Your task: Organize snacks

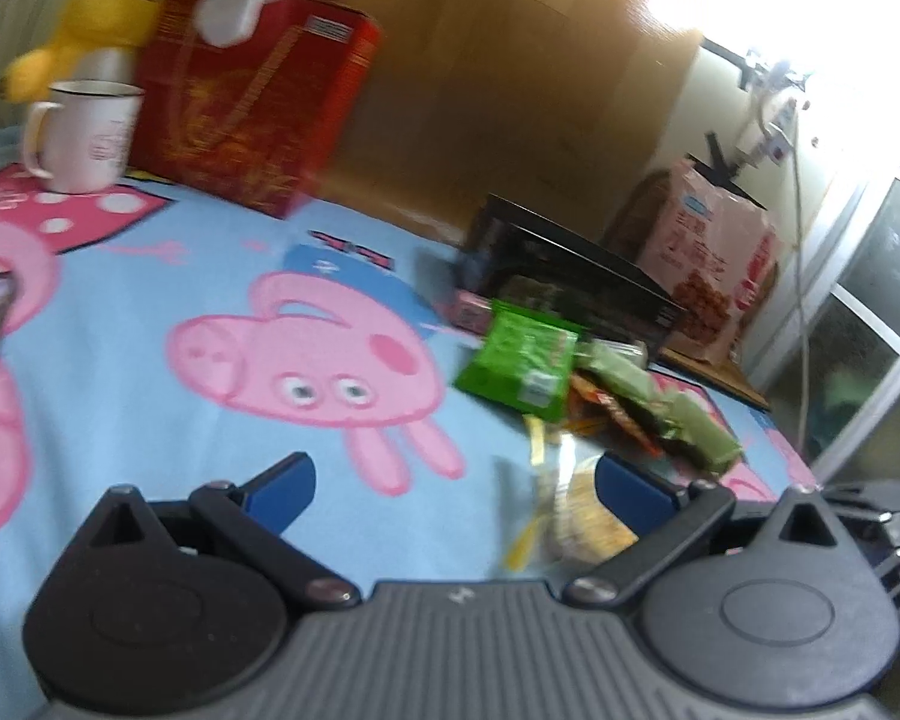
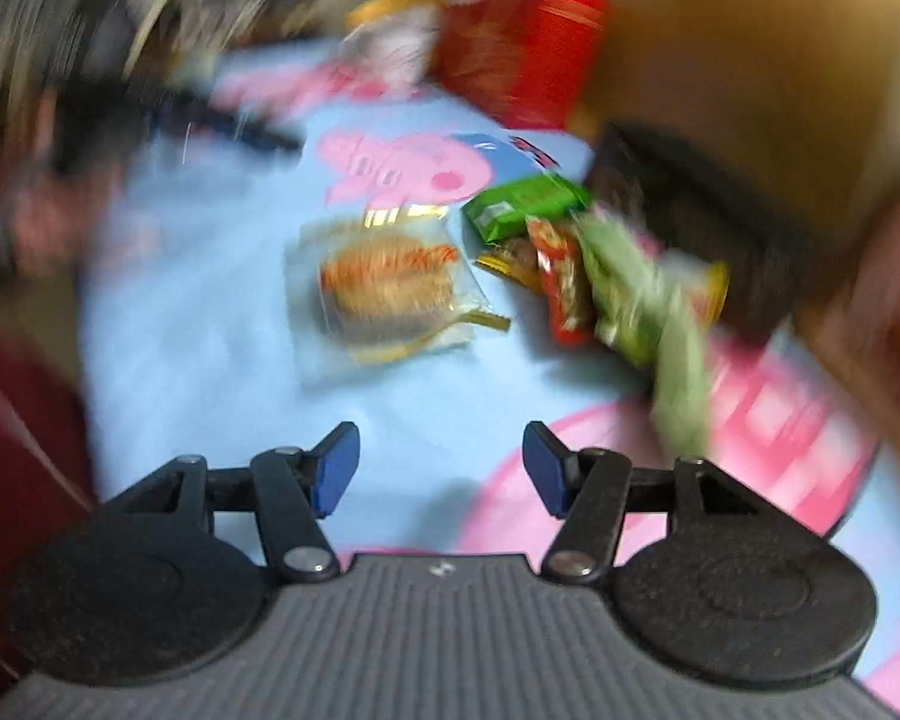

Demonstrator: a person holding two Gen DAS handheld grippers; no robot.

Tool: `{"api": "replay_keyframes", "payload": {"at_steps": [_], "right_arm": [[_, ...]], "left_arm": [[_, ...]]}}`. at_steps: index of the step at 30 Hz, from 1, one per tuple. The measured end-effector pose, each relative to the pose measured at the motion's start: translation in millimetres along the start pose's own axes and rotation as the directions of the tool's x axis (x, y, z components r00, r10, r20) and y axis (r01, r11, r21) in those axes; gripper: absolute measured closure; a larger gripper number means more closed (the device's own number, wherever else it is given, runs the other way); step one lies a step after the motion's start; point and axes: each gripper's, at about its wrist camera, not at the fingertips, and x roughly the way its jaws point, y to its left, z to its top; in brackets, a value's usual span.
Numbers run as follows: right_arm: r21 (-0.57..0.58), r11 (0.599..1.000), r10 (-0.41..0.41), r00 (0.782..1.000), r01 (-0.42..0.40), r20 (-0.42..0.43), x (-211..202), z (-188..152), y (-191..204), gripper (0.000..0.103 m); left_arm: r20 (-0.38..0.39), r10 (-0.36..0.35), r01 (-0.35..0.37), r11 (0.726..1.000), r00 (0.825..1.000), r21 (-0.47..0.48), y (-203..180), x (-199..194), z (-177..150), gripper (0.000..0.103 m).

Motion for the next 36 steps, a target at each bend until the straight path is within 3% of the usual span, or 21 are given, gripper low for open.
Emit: {"api": "replay_keyframes", "payload": {"at_steps": [2, 7, 10, 13, 14, 17, 21, 25, 29, 36], "right_arm": [[0.154, 0.987, 0.044, 0.998, -0.049, 0.037, 6, -5, -7, 0.041], [0.322, 0.944, 0.036, 0.991, -0.076, 0.13, 21, -11, -3, 0.04], [0.284, 0.956, 0.03, 0.987, -0.074, 0.157, 31, -11, 8, 0.036], [0.235, 0.971, -0.01, 0.985, -0.031, 0.172, 42, -11, 15, 0.035], [0.22, 0.975, -0.019, 0.985, -0.02, 0.174, 45, -9, 17, 0.037], [0.216, 0.975, 0.001, 0.984, -0.041, 0.179, 54, -2, 16, 0.057], [0.2, 0.98, -0.036, 0.984, 0.0, 0.174, 56, 8, 16, 0.068], [0.193, 0.981, -0.072, 0.976, 0.031, 0.208, 45, 18, 11, 0.069], [0.223, 0.974, -0.095, 0.963, 0.038, 0.251, 30, 31, -4, 0.069], [0.304, 0.951, -0.167, 0.928, 0.062, 0.332, 18, 63, -64, 0.069]], "left_arm": [[-0.025, -0.025, 0.025, 1.0, 0.999, 0.008, -8, 12, 3, 0.0], [-0.095, -0.038, 0.043, 0.998, 0.995, 0.051, -33, 37, -2, 0.0], [-0.163, -0.073, 0.083, 0.995, 0.984, 0.05, -40, 48, -12, 0.001], [-0.16, -0.063, 0.078, 0.993, 0.985, 0.088, -50, 51, -17, 0.002], [-0.169, -0.082, 0.097, 0.992, 0.982, 0.081, -51, 51, -17, 0.007], [-0.181, -0.096, 0.113, 0.99, 0.979, 0.085, -58, 52, -17, 0.019], [-0.174, -0.103, 0.122, 0.987, 0.979, 0.101, -69, 51, -9, 0.019], [-0.146, -0.137, 0.153, 0.983, 0.98, 0.103, -76, 51, 11, 0.02], [-0.091, -0.152, 0.166, 0.97, 0.984, 0.177, -97, 51, 38, 0.02], [-0.034, -0.151, 0.154, 0.951, 0.988, 0.269, -137, 96, 95, 0.02]]}}
